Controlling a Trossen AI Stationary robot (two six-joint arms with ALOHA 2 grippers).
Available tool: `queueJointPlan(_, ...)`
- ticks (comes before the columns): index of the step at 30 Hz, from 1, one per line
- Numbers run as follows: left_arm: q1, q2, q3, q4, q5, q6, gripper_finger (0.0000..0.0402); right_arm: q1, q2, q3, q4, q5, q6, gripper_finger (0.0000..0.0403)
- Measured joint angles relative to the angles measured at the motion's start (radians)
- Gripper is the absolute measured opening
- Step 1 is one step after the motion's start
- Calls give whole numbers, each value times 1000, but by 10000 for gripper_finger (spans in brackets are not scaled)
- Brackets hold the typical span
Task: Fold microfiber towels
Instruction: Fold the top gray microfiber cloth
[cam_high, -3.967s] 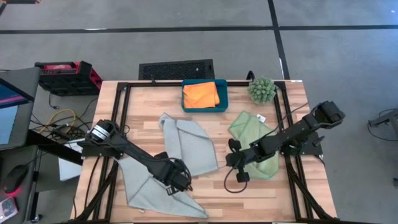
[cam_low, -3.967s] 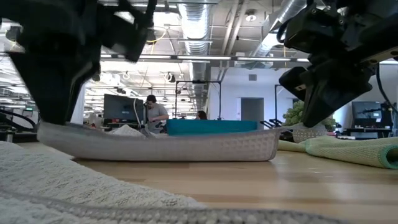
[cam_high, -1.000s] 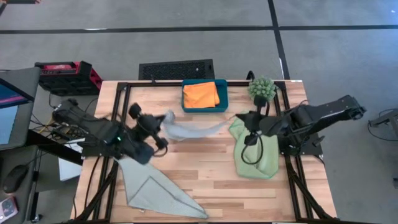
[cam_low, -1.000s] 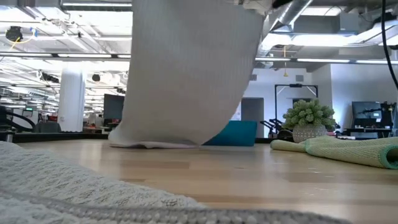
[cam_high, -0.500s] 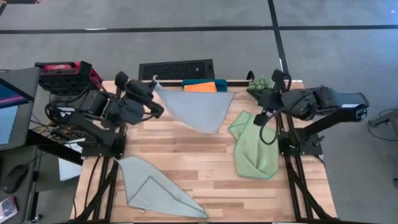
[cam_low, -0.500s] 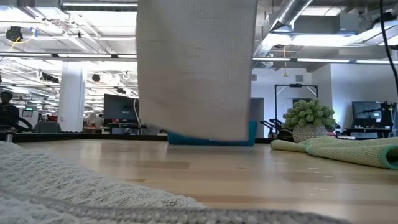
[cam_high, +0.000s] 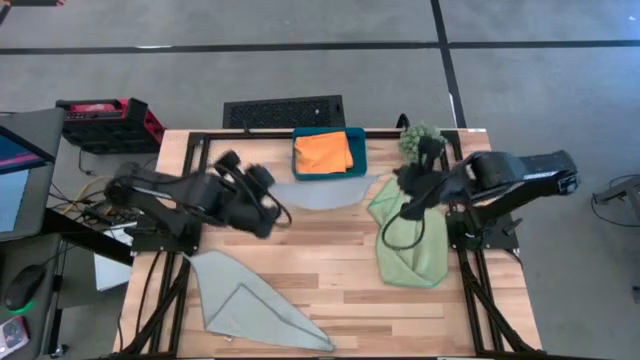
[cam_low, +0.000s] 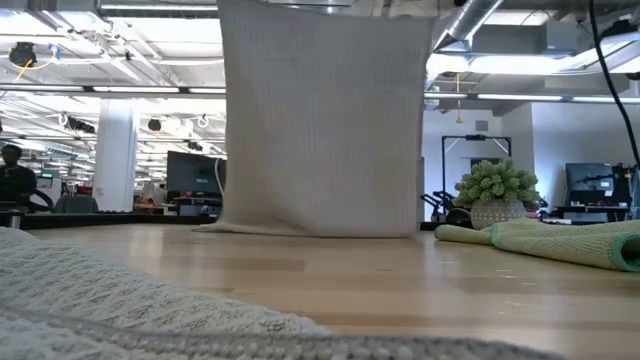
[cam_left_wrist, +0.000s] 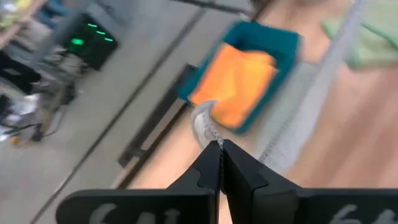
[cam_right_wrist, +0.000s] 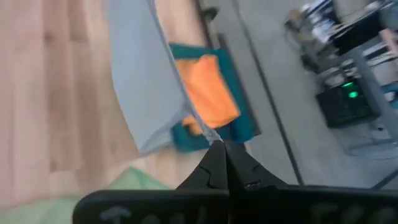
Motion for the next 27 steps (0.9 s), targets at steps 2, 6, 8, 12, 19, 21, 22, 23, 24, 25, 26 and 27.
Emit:
queueJointPlan(2,-37,29,0,-1,46,-14,0,38,28,0,-24,-4,46,1)
queueJointPlan(6,-115,84,0,-1,110,-91,0,135,79,0,-47,-4,131,2)
queueJointPlan(8,-156,105,0,-2,123,-136,0,192,106,-1,-47,-6,163,2)
queueJointPlan(12,-247,143,0,-1,164,-232,0,302,150,-7,-41,-20,246,2)
queueJointPlan(19,-391,217,0,-1,202,-421,0,449,189,-139,50,-68,447,2)
queueJointPlan(21,-416,253,0,-1,209,-479,0,479,191,-197,113,-93,491,2)
queueJointPlan(22,-427,277,0,-1,213,-513,0,493,190,-229,157,-102,512,2)
queueJointPlan(23,-438,300,0,-1,219,-547,0,505,190,-258,199,-111,526,2)
queueJointPlan(24,-446,323,0,0,229,-578,0,516,190,-287,241,-122,536,2)
queueJointPlan(25,-452,347,0,0,241,-608,0,524,190,-314,279,-133,543,2)
queueJointPlan(26,-459,368,0,-1,258,-643,0,533,190,-338,316,-145,545,2)
queueJointPlan(27,-466,391,0,0,279,-678,0,542,190,-363,362,-161,546,2)
